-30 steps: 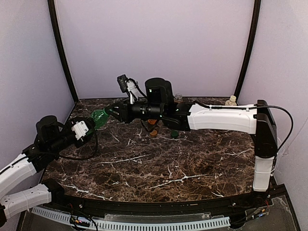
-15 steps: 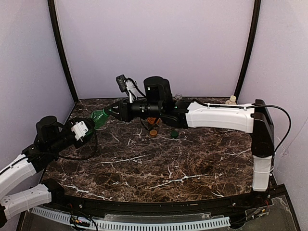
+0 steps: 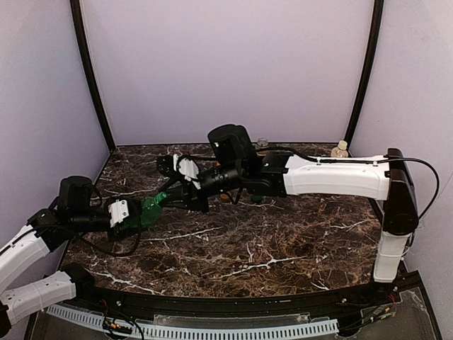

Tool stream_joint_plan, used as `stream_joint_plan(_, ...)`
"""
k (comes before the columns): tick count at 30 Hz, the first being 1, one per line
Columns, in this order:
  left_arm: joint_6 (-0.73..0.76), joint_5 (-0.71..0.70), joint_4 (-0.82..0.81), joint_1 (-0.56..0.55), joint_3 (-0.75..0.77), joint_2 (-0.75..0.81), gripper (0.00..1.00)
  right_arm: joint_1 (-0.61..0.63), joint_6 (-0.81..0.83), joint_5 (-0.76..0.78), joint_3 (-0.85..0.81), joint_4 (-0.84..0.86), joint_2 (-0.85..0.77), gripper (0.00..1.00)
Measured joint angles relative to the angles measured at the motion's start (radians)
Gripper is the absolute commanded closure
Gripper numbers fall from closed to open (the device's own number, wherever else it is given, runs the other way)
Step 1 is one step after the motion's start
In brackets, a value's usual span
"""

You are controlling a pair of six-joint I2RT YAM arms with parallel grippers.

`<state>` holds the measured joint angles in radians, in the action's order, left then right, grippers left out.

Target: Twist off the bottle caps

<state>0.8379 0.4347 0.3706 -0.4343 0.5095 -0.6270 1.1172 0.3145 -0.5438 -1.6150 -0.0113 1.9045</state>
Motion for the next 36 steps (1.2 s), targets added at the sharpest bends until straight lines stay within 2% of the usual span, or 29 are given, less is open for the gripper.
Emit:
stream_joint_plan(7, 0.098, 0.15, 0.159, -0.011, 0.025, -0.014, 0.99, 0.069, 0.454, 0.025, 0.125, -0.05, -0.087, 1.0)
stream_joint_plan(17, 0.222, 0.167, 0.246, -0.014, 0.037, -0.026, 0.99, 0.126, 0.912, 0.154, 0.177, -0.087, -0.117, 1.0)
stream_joint_plan(21, 0.232, 0.167, 0.269, -0.014, 0.038, -0.026, 0.99, 0.139, 1.004, 0.178, 0.184, -0.079, -0.117, 1.0)
stream_joint_plan(23, 0.233, 0.168, 0.274, -0.014, 0.038, -0.026, 0.99, 0.142, 1.029, 0.184, 0.187, -0.076, -0.117, 0.91)
stream_joint_plan(25, 0.233, 0.166, 0.274, -0.013, 0.038, -0.026, 0.99, 0.142, 1.042, 0.187, 0.194, -0.063, -0.117, 0.87)
stream_joint_plan(28, 0.231, 0.158, 0.274, -0.013, 0.038, -0.02, 0.99, 0.142, 1.046, 0.192, 0.211, -0.03, -0.121, 1.0)
stream_joint_plan(36, 0.228, 0.161, 0.256, -0.013, 0.042, -0.012, 0.99, 0.142, 1.035, 0.201, 0.269, 0.053, -0.153, 1.0)
